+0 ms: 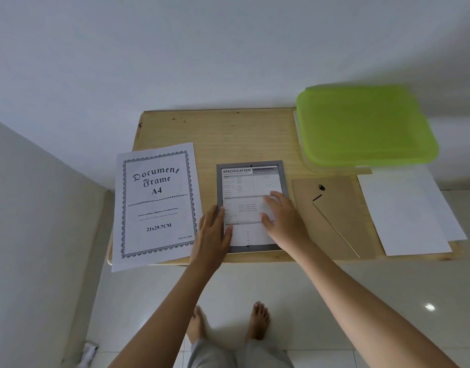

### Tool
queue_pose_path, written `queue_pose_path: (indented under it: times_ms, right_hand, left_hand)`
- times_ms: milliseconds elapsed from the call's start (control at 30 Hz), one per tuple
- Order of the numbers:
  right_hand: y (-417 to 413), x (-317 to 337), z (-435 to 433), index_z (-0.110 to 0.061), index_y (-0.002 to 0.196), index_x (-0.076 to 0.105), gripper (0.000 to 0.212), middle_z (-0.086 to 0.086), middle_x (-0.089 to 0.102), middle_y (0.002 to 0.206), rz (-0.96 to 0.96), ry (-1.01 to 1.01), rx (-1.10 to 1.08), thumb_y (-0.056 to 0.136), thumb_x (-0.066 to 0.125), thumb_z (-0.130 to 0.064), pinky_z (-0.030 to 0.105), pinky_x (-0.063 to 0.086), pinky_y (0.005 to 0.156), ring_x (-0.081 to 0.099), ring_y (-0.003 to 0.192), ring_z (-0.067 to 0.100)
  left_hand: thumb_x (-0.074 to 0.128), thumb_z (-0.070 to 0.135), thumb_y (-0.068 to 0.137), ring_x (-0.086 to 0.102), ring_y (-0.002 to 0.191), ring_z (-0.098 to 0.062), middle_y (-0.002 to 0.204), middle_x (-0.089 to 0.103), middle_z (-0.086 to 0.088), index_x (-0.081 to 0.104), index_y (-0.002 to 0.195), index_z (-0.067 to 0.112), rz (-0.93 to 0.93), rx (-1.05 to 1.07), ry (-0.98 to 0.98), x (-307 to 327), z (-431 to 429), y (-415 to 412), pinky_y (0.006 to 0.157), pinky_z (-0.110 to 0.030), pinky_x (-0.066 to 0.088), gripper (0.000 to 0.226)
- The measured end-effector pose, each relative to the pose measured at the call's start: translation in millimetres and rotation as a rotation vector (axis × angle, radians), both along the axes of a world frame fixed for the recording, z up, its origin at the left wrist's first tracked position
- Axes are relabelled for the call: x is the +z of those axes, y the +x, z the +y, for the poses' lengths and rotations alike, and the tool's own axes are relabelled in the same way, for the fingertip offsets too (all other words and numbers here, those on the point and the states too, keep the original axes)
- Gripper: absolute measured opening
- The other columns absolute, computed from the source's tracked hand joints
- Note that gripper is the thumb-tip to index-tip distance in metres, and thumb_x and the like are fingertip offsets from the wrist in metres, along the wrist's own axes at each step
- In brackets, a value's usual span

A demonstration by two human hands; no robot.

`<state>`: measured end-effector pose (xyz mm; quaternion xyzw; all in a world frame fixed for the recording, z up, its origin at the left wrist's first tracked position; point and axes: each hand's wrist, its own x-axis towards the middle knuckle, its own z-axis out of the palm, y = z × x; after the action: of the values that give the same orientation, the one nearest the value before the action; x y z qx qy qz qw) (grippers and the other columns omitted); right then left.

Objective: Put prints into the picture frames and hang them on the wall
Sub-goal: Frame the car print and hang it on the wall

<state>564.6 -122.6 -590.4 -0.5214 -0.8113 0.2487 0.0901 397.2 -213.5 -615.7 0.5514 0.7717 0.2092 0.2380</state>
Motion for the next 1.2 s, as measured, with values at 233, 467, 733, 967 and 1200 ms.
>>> queue_pose_path:
  times_ms: [233, 467, 733, 967, 1200]
  right_hand:
    - [80, 1, 14, -0.005, 0.127, 0.05, 0.044, 0.012, 0.049, 0.129, -0.002, 0.097, -0.441, 0.088, 0.057, -0.026, 0.039, 0.041, 0.098, 0.043, 0.121, 0.027]
    - [101, -12, 12, 0.0, 0.126, 0.051, 0.045, 0.016, 0.048, 0.126, -0.103, 0.078, -0.485, 0.089, 0.058, -0.023, 0.043, 0.044, 0.093, 0.043, 0.117, 0.033]
    - [92, -6, 6, 0.003, 0.12, 0.054, 0.035, 0.025, 0.049, 0.114, -0.131, 0.123, -0.483, 0.091, 0.055, -0.015, 0.046, 0.044, 0.084, 0.046, 0.106, 0.04]
    - [54, 20, -18, 0.001, 0.115, 0.057, 0.031, 0.025, 0.051, 0.108, -0.015, 0.191, -0.421, 0.089, 0.057, -0.016, 0.047, 0.045, 0.082, 0.048, 0.103, 0.041]
    - [-21, 30, -14, -0.006, 0.114, 0.054, 0.031, 0.013, 0.046, 0.117, -0.172, 0.095, -0.201, 0.095, 0.045, -0.028, 0.035, 0.036, 0.088, 0.041, 0.109, 0.028]
  left_hand:
    - [0.045, 0.045, 0.092, 0.008, 0.144, -0.015, 0.156, 0.012, 0.001, 0.018, 0.147, 0.017, 0.005, -0.071, -0.036, -5, -16, -3, 0.116, -0.042, 0.019, 0.067]
    - [0.045, 0.078, 0.071, -0.011, 0.142, -0.007, 0.156, -0.009, 0.009, -0.002, 0.148, 0.023, -0.013, -0.211, -0.117, -4, -21, -13, 0.114, -0.035, 0.004, 0.106]
    - [0.057, 0.064, 0.075, -0.013, 0.143, -0.01, 0.156, -0.013, 0.007, -0.007, 0.148, 0.021, 0.06, -0.255, -0.155, -1, -20, -17, 0.116, -0.036, 0.002, 0.107]
    - [0.059, 0.062, 0.076, -0.017, 0.14, -0.008, 0.154, -0.014, 0.006, -0.009, 0.147, 0.018, 0.028, -0.267, -0.157, 1, -20, -18, 0.115, -0.033, -0.001, 0.107]
    - [0.061, 0.057, 0.078, -0.017, 0.138, -0.004, 0.154, -0.014, 0.008, -0.009, 0.147, 0.017, 0.028, -0.277, -0.151, 4, -21, -21, 0.115, -0.032, -0.001, 0.106]
